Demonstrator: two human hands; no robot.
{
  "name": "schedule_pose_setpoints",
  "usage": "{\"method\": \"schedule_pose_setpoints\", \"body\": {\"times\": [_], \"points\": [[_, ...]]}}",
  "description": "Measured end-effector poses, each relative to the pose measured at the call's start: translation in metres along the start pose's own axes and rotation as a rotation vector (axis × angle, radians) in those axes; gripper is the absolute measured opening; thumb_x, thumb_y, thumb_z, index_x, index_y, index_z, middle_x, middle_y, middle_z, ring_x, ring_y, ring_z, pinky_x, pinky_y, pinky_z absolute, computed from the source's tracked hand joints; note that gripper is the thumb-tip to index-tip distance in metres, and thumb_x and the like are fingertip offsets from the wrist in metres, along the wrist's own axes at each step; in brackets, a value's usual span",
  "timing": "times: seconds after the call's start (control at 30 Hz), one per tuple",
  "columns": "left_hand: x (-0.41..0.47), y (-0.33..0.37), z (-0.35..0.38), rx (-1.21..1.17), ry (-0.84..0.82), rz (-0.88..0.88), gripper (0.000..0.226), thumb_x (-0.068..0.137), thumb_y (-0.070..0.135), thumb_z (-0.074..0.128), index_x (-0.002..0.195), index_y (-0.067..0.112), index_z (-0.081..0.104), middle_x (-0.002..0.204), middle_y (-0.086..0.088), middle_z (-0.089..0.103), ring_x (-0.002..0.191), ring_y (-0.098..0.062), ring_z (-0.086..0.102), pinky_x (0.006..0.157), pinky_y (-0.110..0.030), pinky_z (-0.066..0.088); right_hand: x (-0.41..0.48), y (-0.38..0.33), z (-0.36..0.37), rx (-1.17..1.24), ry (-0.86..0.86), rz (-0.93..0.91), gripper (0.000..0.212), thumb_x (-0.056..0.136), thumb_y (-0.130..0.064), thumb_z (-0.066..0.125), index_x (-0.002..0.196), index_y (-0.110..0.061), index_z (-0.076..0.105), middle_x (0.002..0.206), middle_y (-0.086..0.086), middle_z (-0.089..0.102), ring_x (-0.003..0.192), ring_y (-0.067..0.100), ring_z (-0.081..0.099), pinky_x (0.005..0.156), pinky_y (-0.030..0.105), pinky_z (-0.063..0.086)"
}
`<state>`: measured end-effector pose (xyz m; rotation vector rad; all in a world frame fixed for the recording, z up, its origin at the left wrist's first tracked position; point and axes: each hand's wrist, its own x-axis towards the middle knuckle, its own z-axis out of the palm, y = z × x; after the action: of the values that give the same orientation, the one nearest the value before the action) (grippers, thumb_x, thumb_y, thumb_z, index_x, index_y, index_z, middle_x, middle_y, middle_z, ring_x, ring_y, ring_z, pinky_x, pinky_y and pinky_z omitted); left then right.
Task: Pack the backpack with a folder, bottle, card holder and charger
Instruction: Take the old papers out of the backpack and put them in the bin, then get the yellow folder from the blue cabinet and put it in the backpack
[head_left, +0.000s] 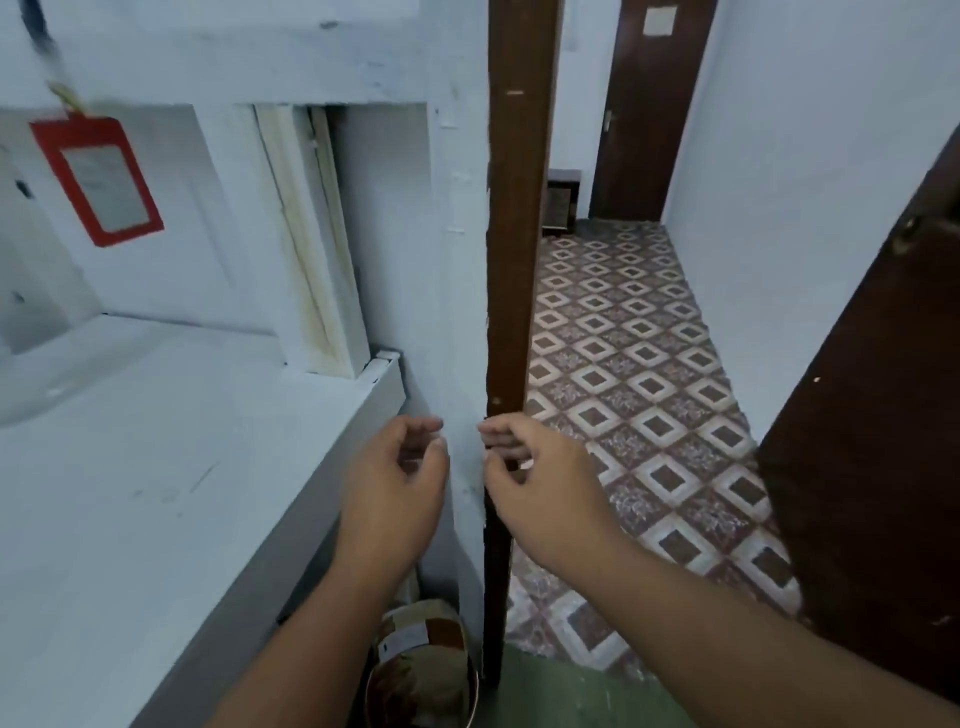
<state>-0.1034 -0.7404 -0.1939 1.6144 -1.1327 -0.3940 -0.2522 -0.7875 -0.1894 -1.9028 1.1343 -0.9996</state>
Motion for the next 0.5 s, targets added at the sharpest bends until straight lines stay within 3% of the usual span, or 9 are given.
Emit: {"method": "schedule_pose_setpoints", "body": {"times": [0.07,0.2,0.4,0.5], "points": [[0.002,0.029,-0.002,0.001,-0.029,0.042,0.014,0.099,0.028,0.061,0.109,0.037,0.066,0.093,0.022,0.066,0.088,0.017,0.058,0.06,-0.002,0.04,0.0,-0.024,-0.021,0.026,0.057,0.007,0.025,0.094,-0.025,0.061,0.117,-0.035,0.065,0.105,-0.025,0.065,0.1,-0.01,0.059,0.089,0.026,0.057],[0.005,0.09,-0.003,0.022,-0.128,0.126,0.013,0.099,0.033,0.061,0.108,0.042,0.064,0.09,0.028,0.064,0.09,0.023,0.054,0.057,-0.002,0.041,-0.008,-0.064,-0.07,0.014,0.174,0.003,0.026,0.093,-0.028,0.06,0.118,-0.034,0.066,0.106,-0.021,0.067,0.1,-0.008,0.061,0.085,0.022,0.057],[-0.027,0.152,-0.009,-0.133,-0.224,0.212,0.013,0.098,0.028,0.064,0.105,0.037,0.069,0.089,0.017,0.07,0.084,0.007,0.063,0.059,-0.004,0.045,-0.063,-0.104,-0.16,-0.057,0.338,0.0,0.024,0.094,-0.022,0.064,0.114,-0.035,0.067,0.106,-0.021,0.068,0.099,-0.008,0.062,0.08,0.013,0.055],[-0.072,0.174,0.004,-0.176,-0.42,0.223,0.014,0.098,0.029,0.063,0.107,0.039,0.067,0.093,0.017,0.069,0.085,0.004,0.064,0.061,-0.01,0.048,-0.133,-0.109,-0.21,-0.106,0.489,0.063,0.026,0.093,-0.02,0.064,0.117,-0.029,0.068,0.106,-0.018,0.07,0.098,-0.003,0.065,0.08,0.014,0.055]]}}
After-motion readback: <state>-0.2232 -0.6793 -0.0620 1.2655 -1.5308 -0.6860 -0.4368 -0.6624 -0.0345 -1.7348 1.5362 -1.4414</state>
